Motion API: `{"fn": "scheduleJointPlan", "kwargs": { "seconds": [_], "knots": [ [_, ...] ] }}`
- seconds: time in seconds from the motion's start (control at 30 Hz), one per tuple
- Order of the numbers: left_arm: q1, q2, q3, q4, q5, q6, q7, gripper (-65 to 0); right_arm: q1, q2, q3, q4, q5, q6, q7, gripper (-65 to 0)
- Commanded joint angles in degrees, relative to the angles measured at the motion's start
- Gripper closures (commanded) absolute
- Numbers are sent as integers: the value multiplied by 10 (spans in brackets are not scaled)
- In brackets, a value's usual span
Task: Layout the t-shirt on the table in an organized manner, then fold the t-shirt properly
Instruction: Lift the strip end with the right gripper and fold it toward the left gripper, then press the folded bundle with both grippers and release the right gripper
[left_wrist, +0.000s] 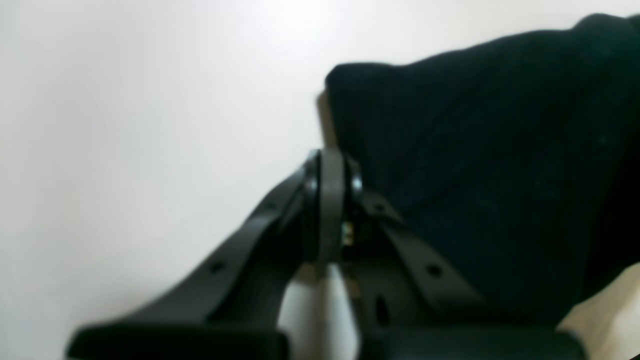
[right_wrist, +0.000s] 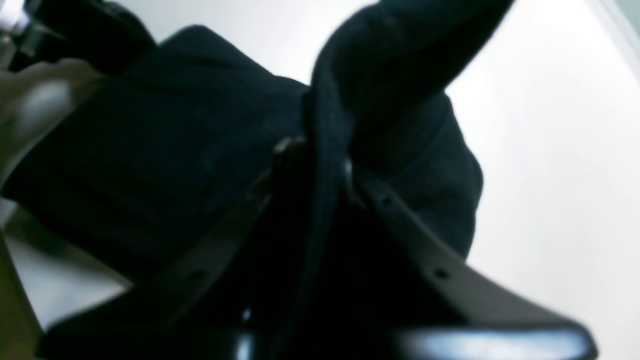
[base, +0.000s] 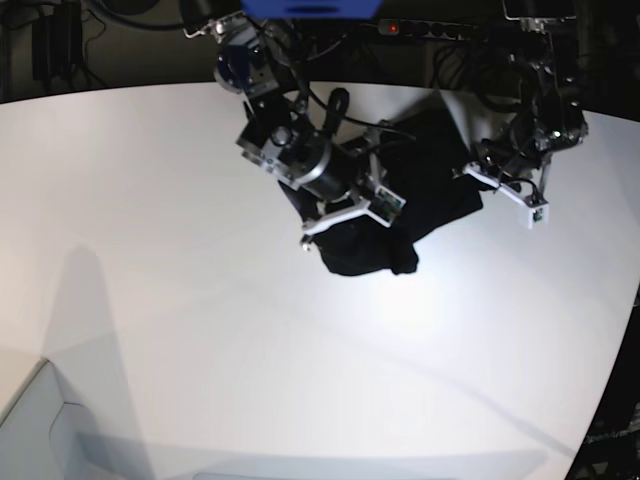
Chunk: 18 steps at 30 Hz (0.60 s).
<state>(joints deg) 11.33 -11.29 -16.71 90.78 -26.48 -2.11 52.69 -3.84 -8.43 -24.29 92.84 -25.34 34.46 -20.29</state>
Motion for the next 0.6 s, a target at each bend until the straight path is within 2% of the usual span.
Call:
{"fn": "scheduleJointPlan", "kwargs": {
  "seconds": [0.0, 0.33, 0.57],
  "knots": [
    [2, -3, 0, 0, 9, 4, 16, 0, 4, -6, -14, 12, 4, 0, 16, 0],
    [11, -3, -2, 3, 9, 4, 16, 0, 2, -6, -117, 12, 4, 0, 18, 0],
    [17, -2, -2, 5, 9, 4, 15, 0, 27, -6, -143, -19, 4, 0, 18, 0]
  ]
}}
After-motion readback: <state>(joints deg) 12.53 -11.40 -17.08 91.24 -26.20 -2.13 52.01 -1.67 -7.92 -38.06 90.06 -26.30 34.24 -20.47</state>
